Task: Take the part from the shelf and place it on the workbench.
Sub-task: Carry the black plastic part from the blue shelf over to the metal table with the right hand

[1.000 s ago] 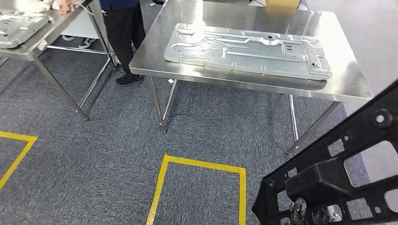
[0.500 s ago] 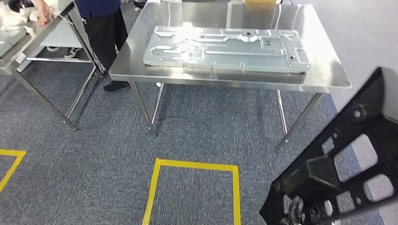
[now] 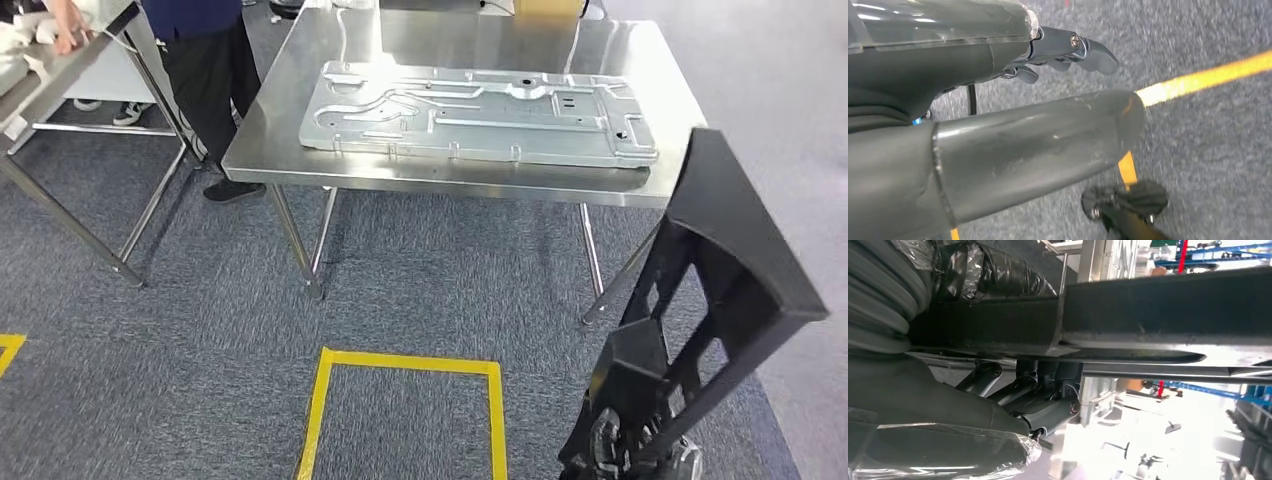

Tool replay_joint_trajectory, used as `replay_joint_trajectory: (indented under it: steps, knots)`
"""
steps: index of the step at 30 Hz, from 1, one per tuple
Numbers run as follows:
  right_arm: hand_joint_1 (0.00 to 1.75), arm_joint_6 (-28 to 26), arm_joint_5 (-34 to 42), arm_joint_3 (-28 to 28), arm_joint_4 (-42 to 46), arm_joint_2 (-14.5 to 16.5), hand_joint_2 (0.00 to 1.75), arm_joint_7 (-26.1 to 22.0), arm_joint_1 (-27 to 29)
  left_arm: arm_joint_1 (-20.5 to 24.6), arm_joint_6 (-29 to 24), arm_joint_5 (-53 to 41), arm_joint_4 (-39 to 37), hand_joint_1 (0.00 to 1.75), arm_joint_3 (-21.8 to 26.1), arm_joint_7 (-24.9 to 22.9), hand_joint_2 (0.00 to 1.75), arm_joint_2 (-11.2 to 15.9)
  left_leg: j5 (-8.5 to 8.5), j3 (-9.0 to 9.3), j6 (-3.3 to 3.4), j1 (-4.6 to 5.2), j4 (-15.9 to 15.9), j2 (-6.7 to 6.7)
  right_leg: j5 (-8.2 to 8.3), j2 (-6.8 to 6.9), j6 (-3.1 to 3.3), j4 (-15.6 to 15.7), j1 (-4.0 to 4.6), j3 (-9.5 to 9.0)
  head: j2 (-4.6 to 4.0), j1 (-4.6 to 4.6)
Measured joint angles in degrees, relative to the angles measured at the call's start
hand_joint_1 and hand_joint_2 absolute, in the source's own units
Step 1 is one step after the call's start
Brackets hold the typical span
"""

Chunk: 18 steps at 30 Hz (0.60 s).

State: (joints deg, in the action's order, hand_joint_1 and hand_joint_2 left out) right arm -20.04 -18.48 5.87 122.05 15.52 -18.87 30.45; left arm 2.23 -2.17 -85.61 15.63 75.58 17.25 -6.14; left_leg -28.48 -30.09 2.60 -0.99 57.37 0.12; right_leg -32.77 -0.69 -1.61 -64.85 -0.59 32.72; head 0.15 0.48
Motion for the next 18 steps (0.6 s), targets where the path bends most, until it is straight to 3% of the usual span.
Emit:
replay_joint_trajectory:
  steps: [2, 3, 4, 7, 9, 13, 15, 18]
  knots:
    - [1.75, -1.3, -1.5, 0.7, -0.3, -1.0, 1.75, 1.4, -0.5, 0.0, 0.0, -0.2, 0.0, 0.00, 0.0, -0.2, 0.00, 0.1, -0.48, 0.41, 0.16, 0.04, 0.0, 0.14, -2.65, 0.14, -0.52, -7.0, -0.18, 4.53, 0.00, 0.00]
    - [1.75, -2.0, -2.3, 1.1, -0.5, -1.6, 1.75, 2.4, -0.7, 0.0, 0.1, -0.3, 0.0, 0.00, 0.0, -0.4, 0.00, 0.1, -0.80, 0.75, 0.10, 0.05, 0.0, 0.18, -2.77, 0.20, -0.71, -8.9, -0.27, 6.16, 0.00, 0.00]
    - [1.75, -2.9, -3.3, 1.4, -0.7, -2.3, 1.75, 3.8, -0.9, -0.1, 0.1, -0.5, -0.1, 0.00, 0.0, -0.5, 0.00, 0.2, -1.17, 1.20, 0.00, 0.04, 0.0, 0.19, -1.71, 0.28, -0.77, -8.9, -0.32, 6.83, 0.00, 0.01]
    - [1.75, -6.2, -8.3, 2.2, -1.8, -4.5, 1.75, 9.7, -2.6, -0.1, 0.3, -1.0, -0.2, 0.00, -0.1, -1.0, 0.00, 0.2, -2.50, 3.00, -0.47, 0.04, 0.0, 0.26, 5.21, 0.76, -0.30, 0.3, -0.28, 4.06, 0.00, 0.01]
    - [1.75, -8.3, -13.8, 2.3, -2.8, -5.7, 1.75, 13.3, -4.4, 0.0, 0.4, -1.3, -0.3, 0.00, -0.2, -1.3, 0.00, 0.3, -3.24, 3.40, -1.11, 0.14, 0.0, 0.41, 6.35, 1.10, 0.53, 4.4, 0.13, 2.87, 0.00, 0.06]
    - [1.75, -11.2, -25.1, 1.9, -4.8, -6.9, 1.75, 17.3, -8.3, 0.2, 0.5, -2.0, -0.6, 0.00, -0.8, -1.7, 0.00, 0.8, -3.91, 4.00, -2.46, 0.22, 1.6, 0.53, 5.97, 0.70, 2.26, 5.4, 0.08, 1.77, 0.00, 0.07]
    - [1.75, -12.1, -30.1, 1.9, -6.1, -7.3, 1.75, 18.2, -11.4, 0.5, 0.7, -2.4, -0.7, 0.00, -1.2, -1.8, 0.00, 1.0, -5.82, 1.49, -2.76, 0.08, 6.4, 0.36, 5.62, 0.59, 2.91, 5.7, -0.06, 0.87, 0.00, 0.03]
    - [1.75, -11.8, -38.3, 2.1, -8.4, -8.4, 1.75, 19.1, -16.5, 0.5, 1.1, -3.1, -0.9, 0.00, -1.6, -2.1, 0.00, 1.2, -9.34, -5.29, -3.00, 0.09, 15.9, 0.28, 4.77, 0.22, 3.36, 5.7, 0.20, 0.00, 0.00, 0.00]
